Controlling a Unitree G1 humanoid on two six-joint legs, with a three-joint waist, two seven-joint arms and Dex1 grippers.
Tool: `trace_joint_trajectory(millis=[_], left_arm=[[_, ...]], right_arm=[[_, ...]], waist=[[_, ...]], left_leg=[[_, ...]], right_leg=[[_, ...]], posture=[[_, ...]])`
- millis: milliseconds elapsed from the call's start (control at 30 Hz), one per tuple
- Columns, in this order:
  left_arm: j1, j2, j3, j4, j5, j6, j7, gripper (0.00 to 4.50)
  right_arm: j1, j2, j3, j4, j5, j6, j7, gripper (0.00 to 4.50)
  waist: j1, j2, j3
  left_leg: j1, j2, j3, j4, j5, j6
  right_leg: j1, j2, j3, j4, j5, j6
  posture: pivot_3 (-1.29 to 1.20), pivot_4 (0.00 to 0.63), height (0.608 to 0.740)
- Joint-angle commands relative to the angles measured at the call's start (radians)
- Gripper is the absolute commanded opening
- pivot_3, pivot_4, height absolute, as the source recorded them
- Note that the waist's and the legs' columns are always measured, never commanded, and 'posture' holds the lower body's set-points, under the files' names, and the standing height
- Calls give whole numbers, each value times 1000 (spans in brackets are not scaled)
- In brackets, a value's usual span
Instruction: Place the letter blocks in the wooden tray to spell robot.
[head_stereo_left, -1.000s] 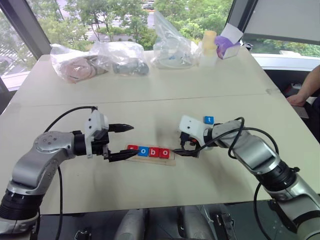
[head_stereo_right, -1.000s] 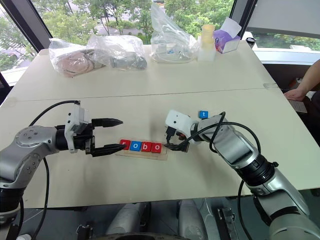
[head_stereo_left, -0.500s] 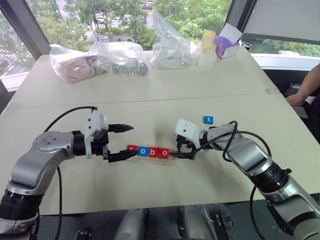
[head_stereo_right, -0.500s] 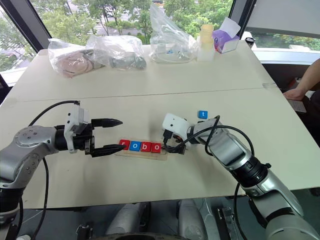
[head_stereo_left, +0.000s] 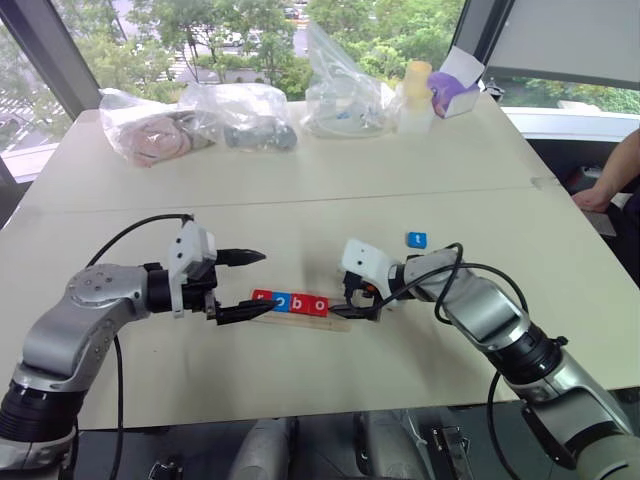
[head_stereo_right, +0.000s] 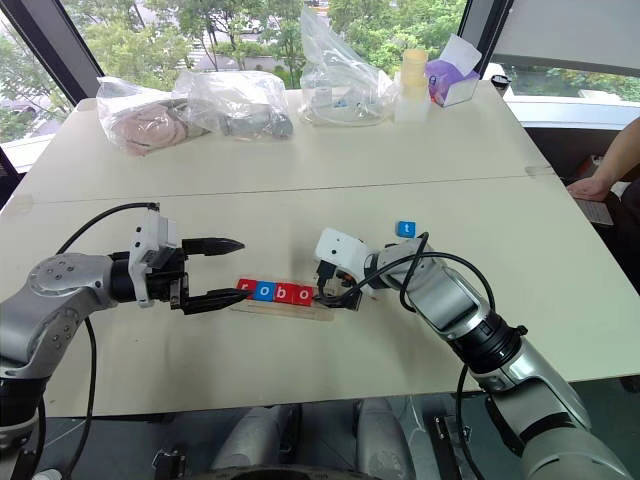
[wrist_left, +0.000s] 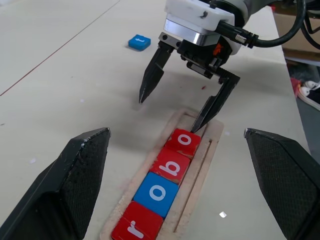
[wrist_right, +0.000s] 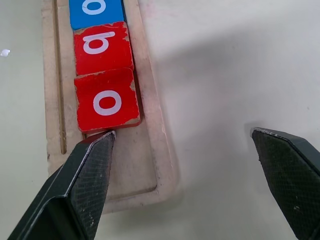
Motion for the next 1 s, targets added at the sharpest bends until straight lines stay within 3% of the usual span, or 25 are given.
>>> trace_joint_trajectory(millis=[33,233,433,700,1000], left_arm=[[-2,8,33,-36,-17,-1,3,4500],[5,-1,32,-37,-16,-8,9,4500],[-4,-26,8,-19,-3,-24,11,4500],[-45,-64,-20,20,24,-41,5,4500],[-24,-57,-2,-2,14,-35,7,4500]], right_arm=[[-28,-22,-41,-9,-5,-7,7,4455],[-63,-29,-341,-14,63,160,-116,4455],[-47,104,-531,13,10,298,-398,4455],[-37,334,-628,104,-48,347,-693,4455],[-41,378,-663,186,-47,369,-787,4455]], waist=[[0,0,0],[3,0,0],[0,0,0],[-1,1,0],[-3,1,0]], left_leg=[[0,0,0,0,0,0],[0,-1,0,1,0,0],[0,0,0,0,0,0],[0,0,1,0,1,-1],[0,0,1,0,1,-1]], right_leg=[[0,0,0,0,0,0],[0,0,0,0,0,0],[-1,-1,1,1,0,0],[-1,0,1,2,0,0],[-1,1,1,2,1,0]], posture=[[0,150,740],[0,150,740],[0,150,740],[0,150,740],[0,150,740]])
